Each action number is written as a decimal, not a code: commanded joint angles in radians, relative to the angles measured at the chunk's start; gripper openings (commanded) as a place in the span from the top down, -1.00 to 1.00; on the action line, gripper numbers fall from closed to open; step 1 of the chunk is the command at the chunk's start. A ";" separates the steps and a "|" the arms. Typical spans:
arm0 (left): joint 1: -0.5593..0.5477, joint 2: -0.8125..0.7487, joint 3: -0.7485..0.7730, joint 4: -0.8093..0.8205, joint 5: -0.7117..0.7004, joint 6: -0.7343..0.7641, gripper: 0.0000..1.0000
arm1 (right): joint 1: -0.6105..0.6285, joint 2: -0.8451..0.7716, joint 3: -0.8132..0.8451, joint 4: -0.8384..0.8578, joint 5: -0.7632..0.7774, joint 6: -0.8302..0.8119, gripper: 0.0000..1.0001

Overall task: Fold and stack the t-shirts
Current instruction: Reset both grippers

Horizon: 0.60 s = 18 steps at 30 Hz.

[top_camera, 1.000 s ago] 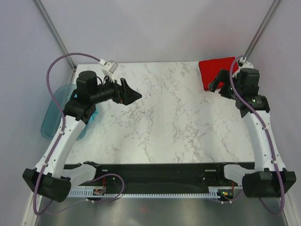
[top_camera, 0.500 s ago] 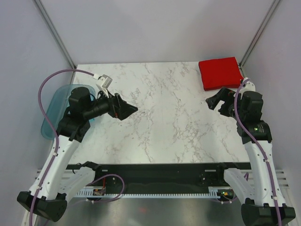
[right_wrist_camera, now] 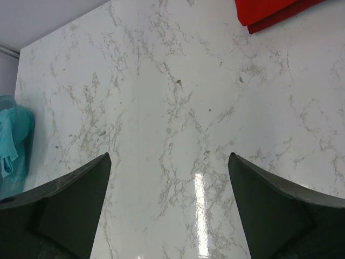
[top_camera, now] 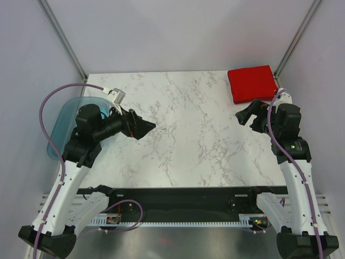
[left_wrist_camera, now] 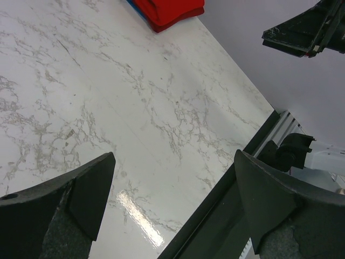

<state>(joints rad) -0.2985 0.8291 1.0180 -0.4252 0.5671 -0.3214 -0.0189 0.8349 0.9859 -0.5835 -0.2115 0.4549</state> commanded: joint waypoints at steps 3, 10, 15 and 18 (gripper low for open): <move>0.002 -0.018 0.001 0.009 -0.015 -0.010 -1.00 | -0.003 -0.006 0.014 0.027 -0.020 -0.015 -0.96; 0.002 -0.021 -0.006 0.008 -0.015 -0.008 -1.00 | -0.003 -0.013 0.017 0.022 -0.031 -0.007 -0.96; 0.002 -0.021 -0.002 0.006 -0.013 -0.008 -1.00 | -0.003 -0.016 0.019 0.024 -0.037 -0.009 -0.96; 0.004 -0.018 -0.004 0.006 -0.013 -0.007 -0.99 | -0.003 -0.014 0.017 0.022 -0.034 -0.009 -0.96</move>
<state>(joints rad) -0.2985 0.8215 1.0138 -0.4252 0.5583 -0.3214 -0.0189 0.8318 0.9859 -0.5835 -0.2325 0.4496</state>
